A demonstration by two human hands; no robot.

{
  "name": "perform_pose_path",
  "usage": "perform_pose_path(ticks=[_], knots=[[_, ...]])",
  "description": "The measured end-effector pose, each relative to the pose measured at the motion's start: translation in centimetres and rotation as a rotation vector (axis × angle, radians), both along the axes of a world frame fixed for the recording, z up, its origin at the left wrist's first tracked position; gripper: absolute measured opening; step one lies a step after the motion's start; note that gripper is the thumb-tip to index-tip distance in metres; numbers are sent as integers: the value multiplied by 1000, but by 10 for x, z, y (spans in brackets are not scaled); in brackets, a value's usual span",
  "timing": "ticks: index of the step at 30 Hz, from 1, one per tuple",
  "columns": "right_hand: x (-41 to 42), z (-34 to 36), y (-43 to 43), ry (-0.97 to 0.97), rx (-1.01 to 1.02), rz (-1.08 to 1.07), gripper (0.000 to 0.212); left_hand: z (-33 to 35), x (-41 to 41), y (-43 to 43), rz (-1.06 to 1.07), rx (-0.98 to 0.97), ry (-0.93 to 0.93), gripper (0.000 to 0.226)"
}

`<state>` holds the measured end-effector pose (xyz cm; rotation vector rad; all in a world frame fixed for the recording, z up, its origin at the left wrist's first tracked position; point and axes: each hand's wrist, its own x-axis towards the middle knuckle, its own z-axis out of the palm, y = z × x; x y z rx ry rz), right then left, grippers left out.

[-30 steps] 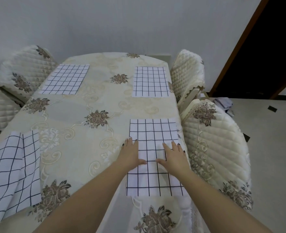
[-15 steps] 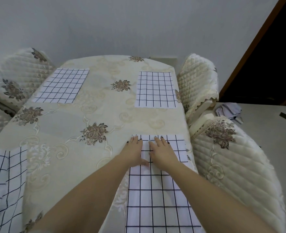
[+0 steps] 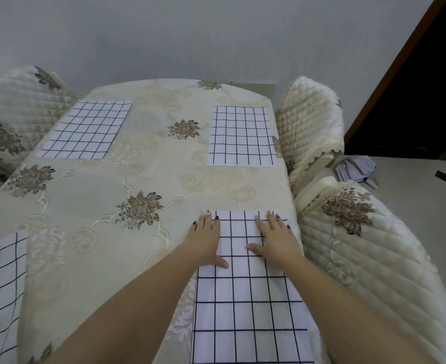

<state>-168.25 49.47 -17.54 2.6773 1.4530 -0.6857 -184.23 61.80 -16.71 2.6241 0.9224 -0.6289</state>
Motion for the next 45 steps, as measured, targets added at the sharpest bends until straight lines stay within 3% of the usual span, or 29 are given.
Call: perform_pose_path(ticks=[4,9,21,28,39,42,45], knots=[[13,5,-15,-26,-4,-68,88,3,-1,-1,29,7,-10,127],[3,20,-33,-45,147,-74,84,14,-7,-13,117,33,-131,130],[-97,15,-101,54,34,12,83,18,-68,-110,145,-111,-98,120],[-139,11,-126,90,6,92,85,8,-99,-147,167,-86,-81,117],[-110,12,-179,57,-54,32,90,-2,-117,-150,147,-88,-107,113],[-109,17,-177,68,-6,28,86,7,-119,-149,194,-100,-189,106],[-117,35,-164,308,296,-209,68,26,-121,-149,392,-162,-481,85]])
